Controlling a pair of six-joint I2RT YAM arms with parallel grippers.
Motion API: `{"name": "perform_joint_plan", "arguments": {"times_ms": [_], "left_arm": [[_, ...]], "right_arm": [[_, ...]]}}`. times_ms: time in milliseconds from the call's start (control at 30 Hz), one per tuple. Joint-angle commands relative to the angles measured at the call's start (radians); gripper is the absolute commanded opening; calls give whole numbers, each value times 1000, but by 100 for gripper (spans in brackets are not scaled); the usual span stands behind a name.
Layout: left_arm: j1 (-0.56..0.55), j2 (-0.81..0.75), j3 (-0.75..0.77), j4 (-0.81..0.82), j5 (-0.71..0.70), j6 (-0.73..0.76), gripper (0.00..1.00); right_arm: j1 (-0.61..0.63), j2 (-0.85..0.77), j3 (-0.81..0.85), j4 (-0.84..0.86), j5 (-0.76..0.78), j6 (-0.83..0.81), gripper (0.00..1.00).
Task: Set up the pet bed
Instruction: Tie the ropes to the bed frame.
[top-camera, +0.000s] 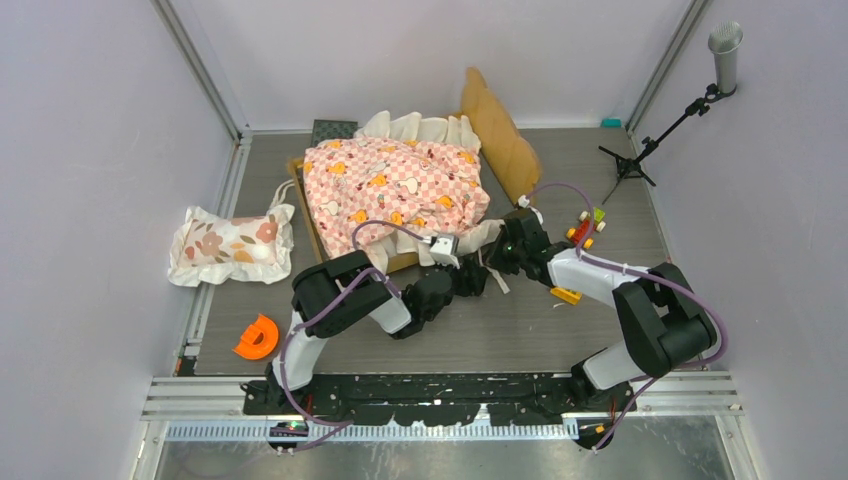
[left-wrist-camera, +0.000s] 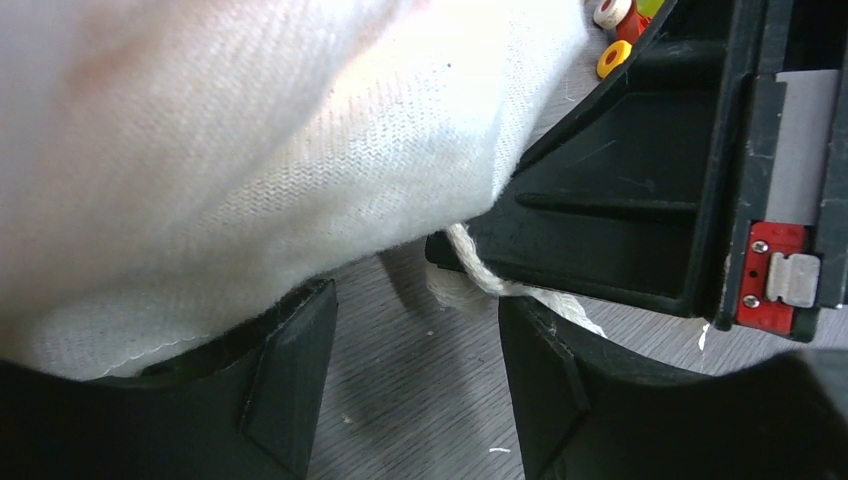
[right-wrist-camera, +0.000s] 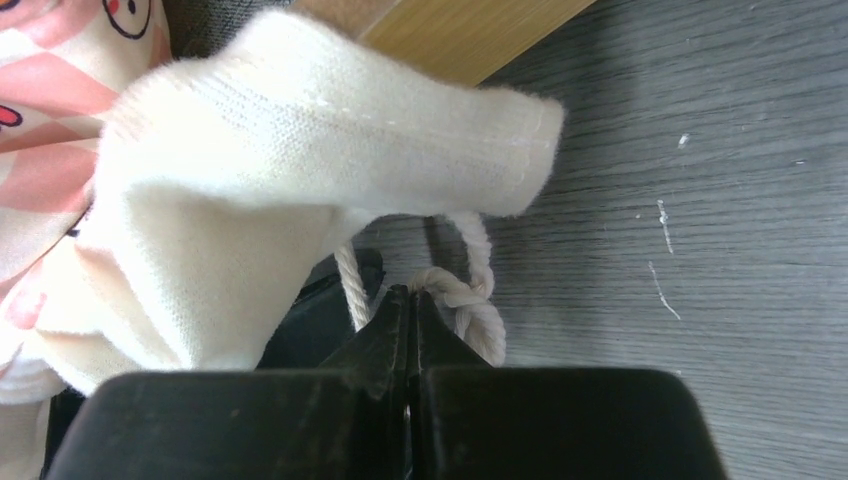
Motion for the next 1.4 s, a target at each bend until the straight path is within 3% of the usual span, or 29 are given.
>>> {"name": "perform_joint_plan", "arguments": {"times_ms": [0, 233, 667, 833, 1133, 1367], "left_arm": [[5, -18, 12, 18, 13, 42, 62], [4, -18, 19, 32, 30, 52, 48], [6, -12, 6, 73, 32, 50, 4], [7, -13, -2, 75, 22, 48, 1], [6, -8, -6, 87, 19, 43, 0], [7, -5, -3, 87, 25, 45, 0]], "right_arm": [[-1, -29, 29, -36, -110, -38, 1], [-13, -30, 35, -55, -177, -65, 1], [-20, -80, 43, -124, -139, -115, 2], [-19, -129, 57, -205, -64, -159, 13], [-19, -208, 56, -276, -6, -197, 24], [-19, -251, -26, -195, -97, -257, 47]]}}
